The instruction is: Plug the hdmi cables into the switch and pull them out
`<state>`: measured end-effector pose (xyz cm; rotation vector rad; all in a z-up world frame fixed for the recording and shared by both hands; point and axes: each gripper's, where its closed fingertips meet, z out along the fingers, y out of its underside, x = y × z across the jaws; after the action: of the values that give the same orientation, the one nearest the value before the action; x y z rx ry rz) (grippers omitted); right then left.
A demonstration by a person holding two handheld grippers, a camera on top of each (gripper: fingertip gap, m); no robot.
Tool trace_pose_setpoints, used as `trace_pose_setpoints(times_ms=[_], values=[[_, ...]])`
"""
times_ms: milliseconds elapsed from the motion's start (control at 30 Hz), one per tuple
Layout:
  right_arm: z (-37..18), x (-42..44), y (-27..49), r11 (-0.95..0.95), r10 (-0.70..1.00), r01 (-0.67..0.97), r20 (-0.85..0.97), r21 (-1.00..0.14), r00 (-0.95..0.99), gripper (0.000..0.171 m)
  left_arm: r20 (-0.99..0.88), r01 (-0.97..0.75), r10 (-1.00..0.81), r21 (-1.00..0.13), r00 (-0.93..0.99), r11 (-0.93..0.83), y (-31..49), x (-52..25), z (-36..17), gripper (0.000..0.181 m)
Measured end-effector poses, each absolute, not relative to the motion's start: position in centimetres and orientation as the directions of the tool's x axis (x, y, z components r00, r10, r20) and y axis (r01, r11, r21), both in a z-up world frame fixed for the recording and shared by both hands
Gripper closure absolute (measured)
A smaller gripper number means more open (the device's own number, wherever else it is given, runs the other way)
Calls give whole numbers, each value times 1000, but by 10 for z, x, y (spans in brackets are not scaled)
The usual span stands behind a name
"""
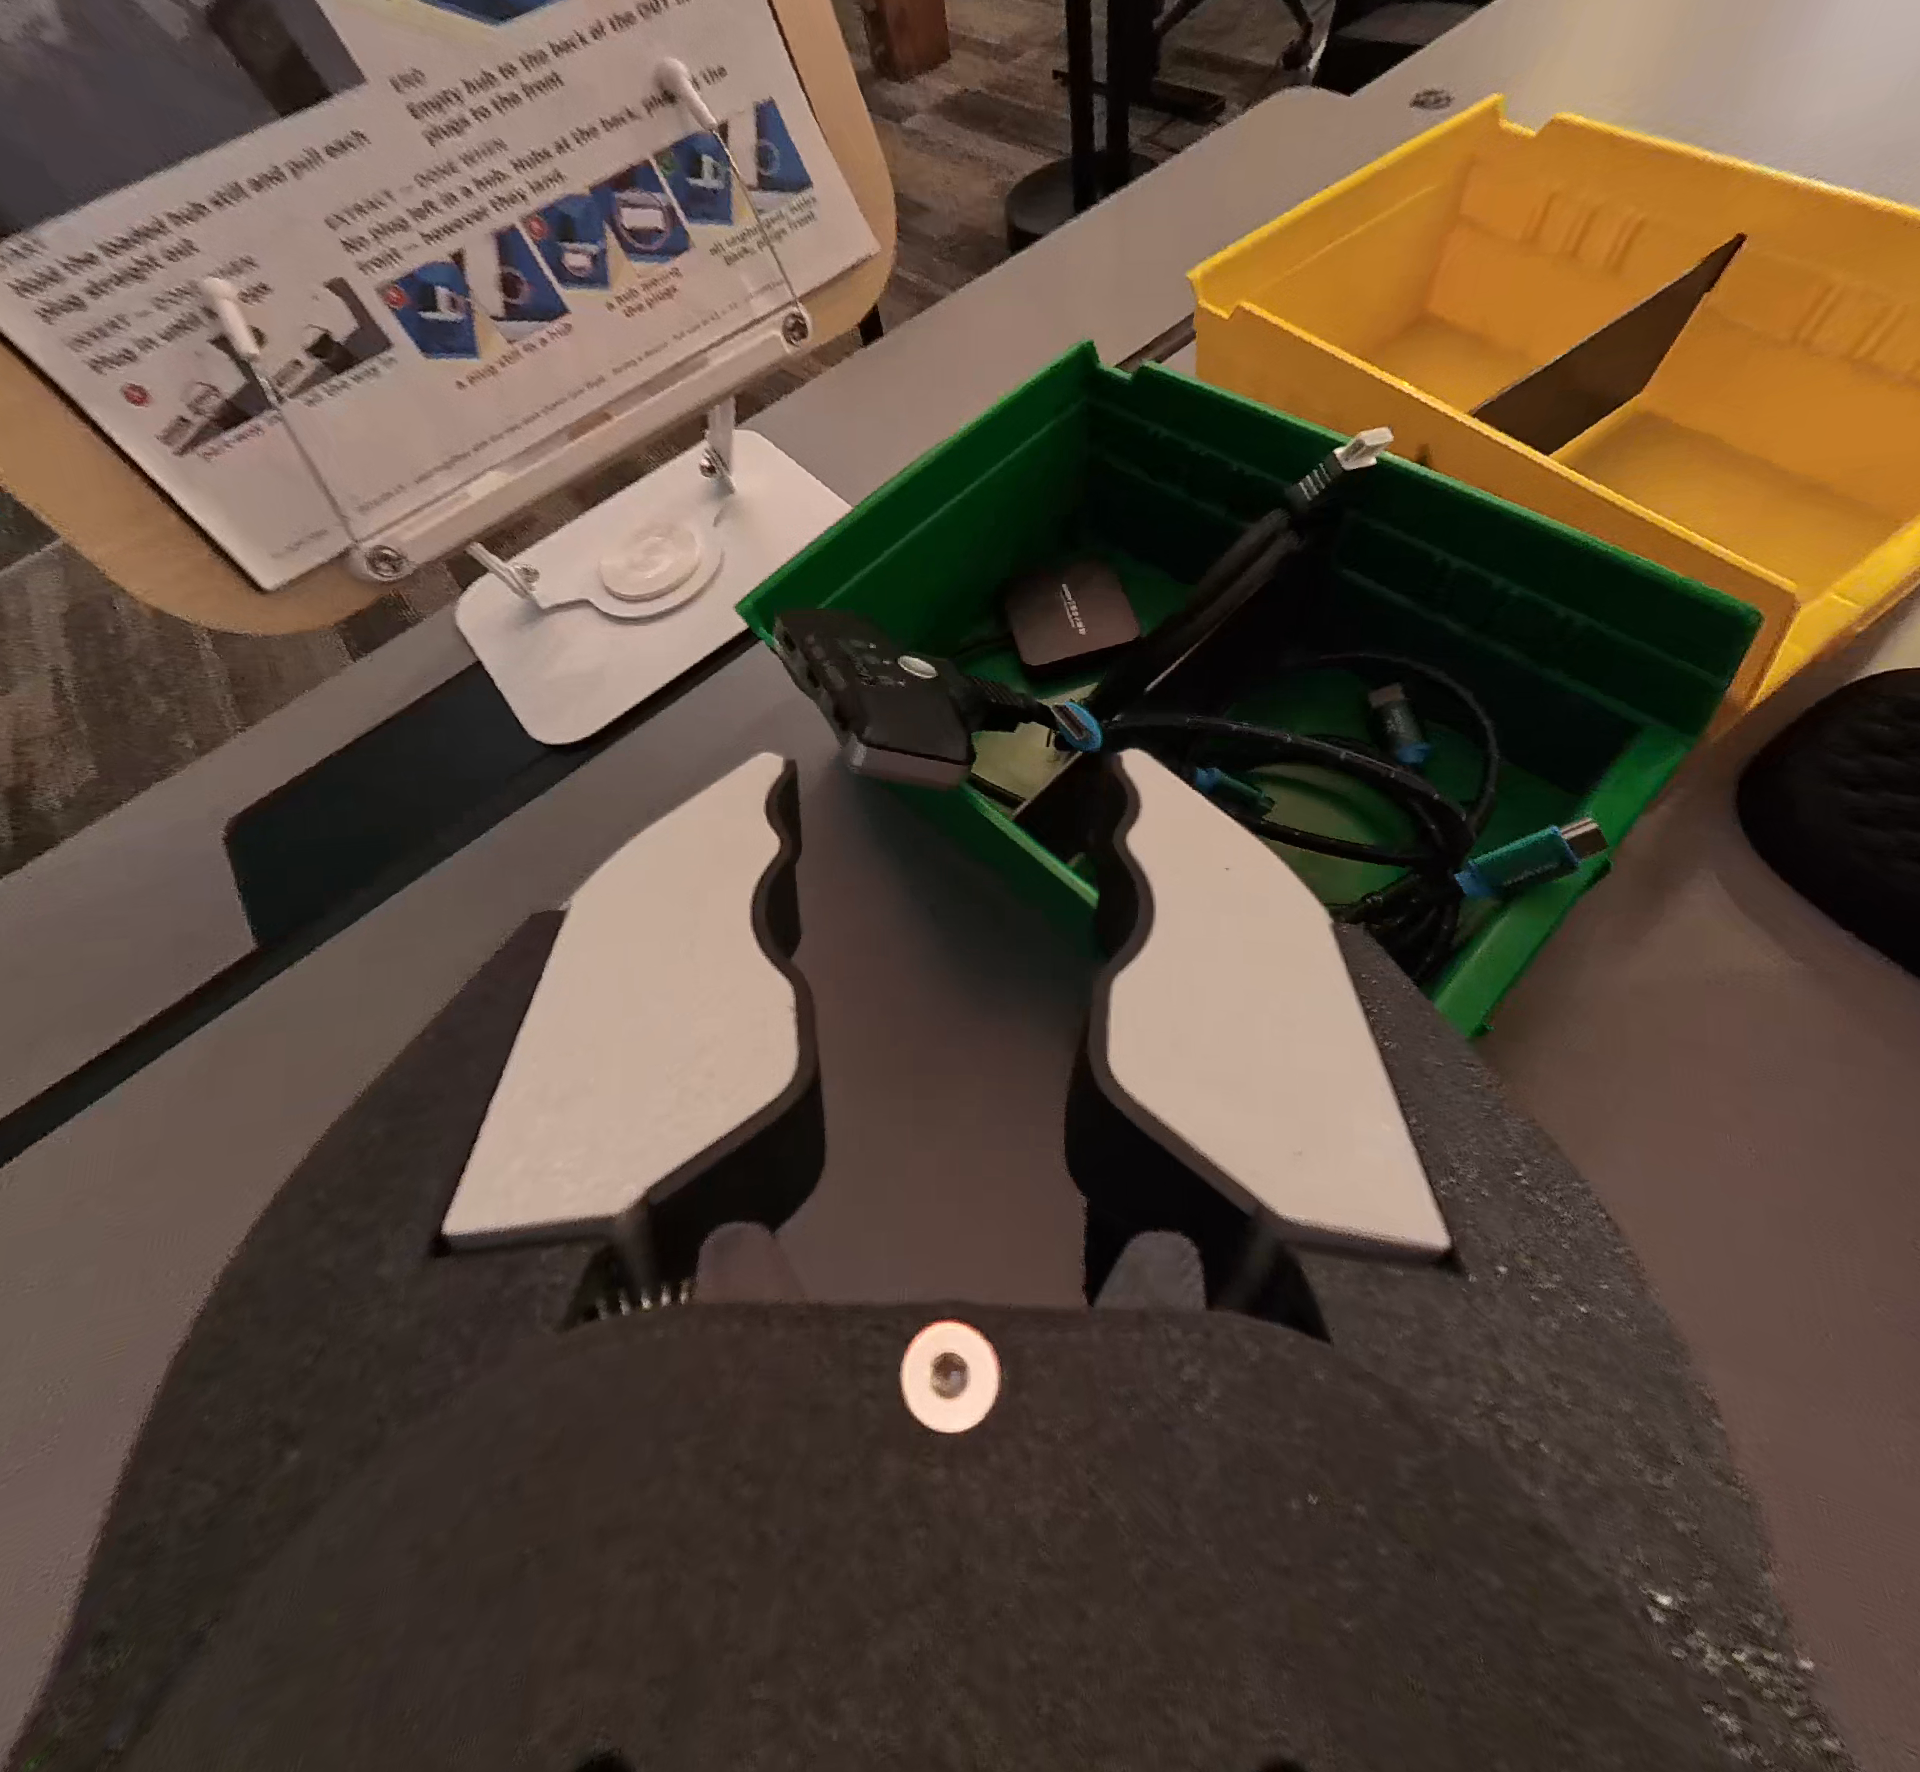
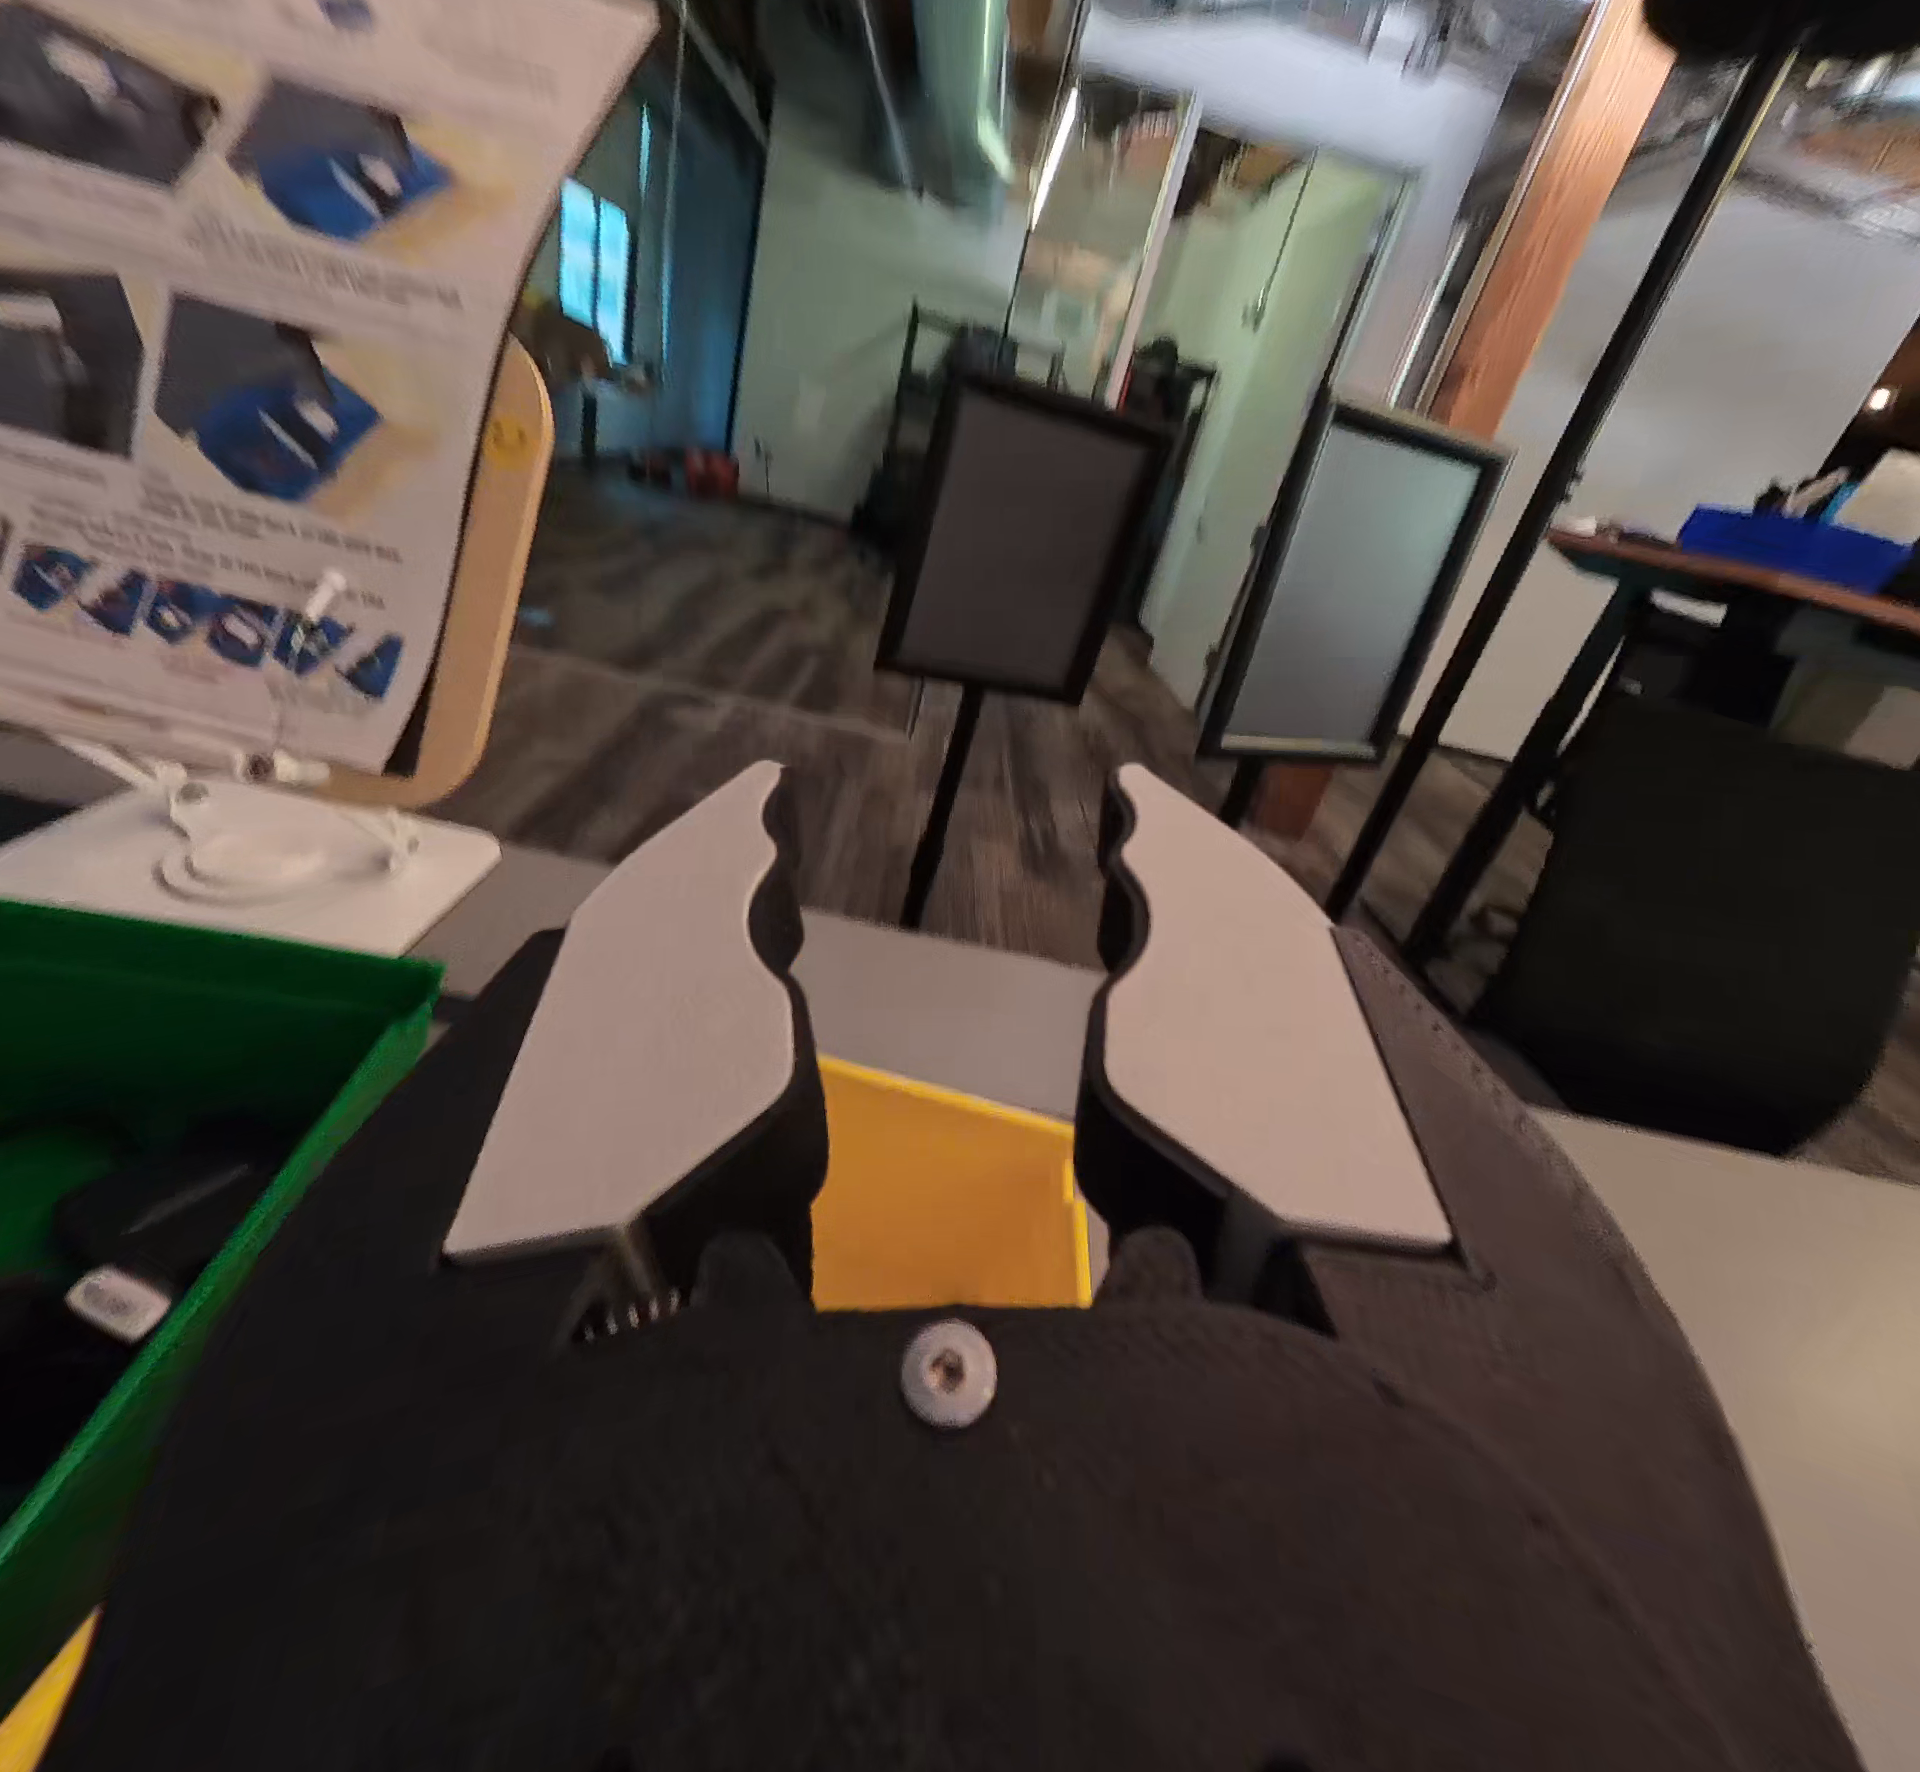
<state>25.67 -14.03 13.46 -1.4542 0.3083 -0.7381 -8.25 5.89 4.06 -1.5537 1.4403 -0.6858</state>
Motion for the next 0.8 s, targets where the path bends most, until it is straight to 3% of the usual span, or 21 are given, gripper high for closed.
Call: trace_pose_setpoints(times_ms=[200, 467, 567, 633, 700, 800], values=[[124, 245, -111, -161, -578, 280, 320, -946, 751, 116, -95, -650, -987, -760, 126, -10, 47, -68, -13, 121], [94, 240, -84, -364, -506, 296, 454, -883, 733, 115, -1, -749, -993, -656, 122, -91, 45, -50, -59, 116], [91, 236, -80, -361, -486, 294, 448, -885, 751, 116, -29, -780, -987, -617, 156, -105, 61, -51, -67, 127], [94, 234, -80, -352, -482, 301, 447, -886, 754, 116, 106, -802, -988, -577, 113, -153, 50, -49, -74, 129], [96, 235, -82, -343, -479, 301, 441, -890, 759, 116, 204, -845, -974, -498, 101, -192, 44, -48, -80, 130], [97, 238, -88, -309, -474, 266, 390, -913, 790, 116, 175, -906, -978, -385, 118, -178, 49, -49, -91, 129]])
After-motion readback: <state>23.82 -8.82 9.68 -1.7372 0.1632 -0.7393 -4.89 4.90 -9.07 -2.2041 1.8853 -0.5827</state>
